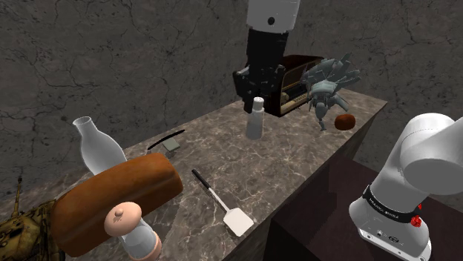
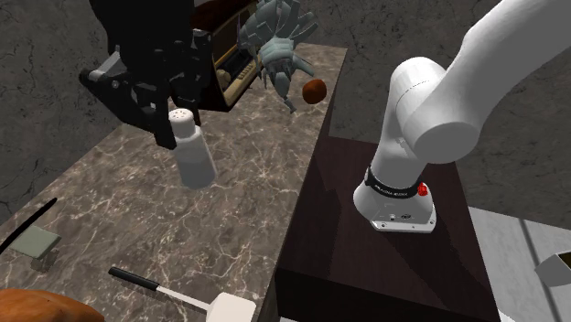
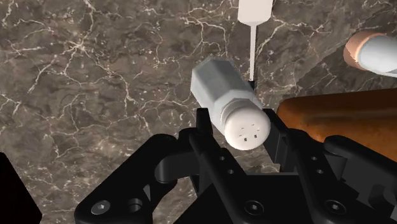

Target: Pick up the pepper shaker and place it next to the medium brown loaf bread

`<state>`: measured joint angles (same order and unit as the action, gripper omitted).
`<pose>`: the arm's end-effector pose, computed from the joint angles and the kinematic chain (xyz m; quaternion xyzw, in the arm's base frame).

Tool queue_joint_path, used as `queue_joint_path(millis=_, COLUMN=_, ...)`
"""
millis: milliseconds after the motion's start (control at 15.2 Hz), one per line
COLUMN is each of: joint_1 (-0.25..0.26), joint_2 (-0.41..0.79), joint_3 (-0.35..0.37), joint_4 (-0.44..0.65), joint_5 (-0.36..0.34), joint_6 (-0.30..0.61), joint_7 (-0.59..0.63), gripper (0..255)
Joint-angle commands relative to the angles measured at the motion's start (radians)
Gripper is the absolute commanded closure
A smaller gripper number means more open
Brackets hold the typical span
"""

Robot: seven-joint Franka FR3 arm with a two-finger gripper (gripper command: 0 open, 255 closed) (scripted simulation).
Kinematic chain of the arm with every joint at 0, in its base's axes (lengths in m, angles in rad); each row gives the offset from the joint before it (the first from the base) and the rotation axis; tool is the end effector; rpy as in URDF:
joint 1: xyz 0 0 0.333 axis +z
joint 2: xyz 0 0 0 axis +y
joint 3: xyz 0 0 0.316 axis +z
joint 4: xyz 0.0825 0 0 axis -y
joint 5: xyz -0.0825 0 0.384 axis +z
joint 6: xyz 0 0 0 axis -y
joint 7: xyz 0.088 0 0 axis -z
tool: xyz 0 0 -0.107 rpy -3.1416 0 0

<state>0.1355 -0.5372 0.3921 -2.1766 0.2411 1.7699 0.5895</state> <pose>0.3298 0.2515 0.5877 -0.9961 0.0695 -0.0319 0.0431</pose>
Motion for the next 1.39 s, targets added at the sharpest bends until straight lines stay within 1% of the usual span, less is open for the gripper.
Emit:
queue_joint_path(millis=0, joint_1=-0.008, joint_2=0.075, joint_3=0.041, joint_4=0.064, joint_5=-0.01, joint_6=0.017, joint_7=0.042, gripper=255)
queue_joint_path(millis=330, joint_1=-0.02, joint_2=0.261, joint_3=0.148, joint_4=0.231, joint_5=-0.071, joint_6=0.042, joint_7=0.165, gripper=255)
queue_joint_path(millis=462, joint_1=-0.021, joint_2=0.345, joint_3=0.191, joint_4=0.307, joint_5=-0.112, joint_6=0.044, joint_7=0.221, gripper=255)
queue_joint_path(millis=660, joint_1=-0.009, joint_2=0.482, joint_3=0.251, joint_4=0.434, joint_5=-0.195, joint_6=0.037, joint_7=0.312, gripper=255)
queue_joint_path(millis=858, joint_1=0.031, joint_2=0.635, joint_3=0.294, joint_4=0.582, joint_5=-0.301, joint_6=0.009, joint_7=0.407, gripper=255)
queue_joint_path(millis=1056, joint_1=0.109, joint_2=0.797, joint_3=0.311, joint_4=0.758, joint_5=-0.415, joint_6=-0.043, joint_7=0.49, gripper=255)
queue_joint_path(millis=1122, joint_1=0.128, joint_2=0.825, joint_3=0.308, joint_4=0.792, joint_5=-0.434, joint_6=-0.054, joint_7=0.502, gripper=255)
queue_joint_path(millis=1320, joint_1=0.122, joint_2=0.815, joint_3=0.303, joint_4=0.739, joint_5=-0.427, joint_6=-0.009, joint_7=0.5, gripper=255)
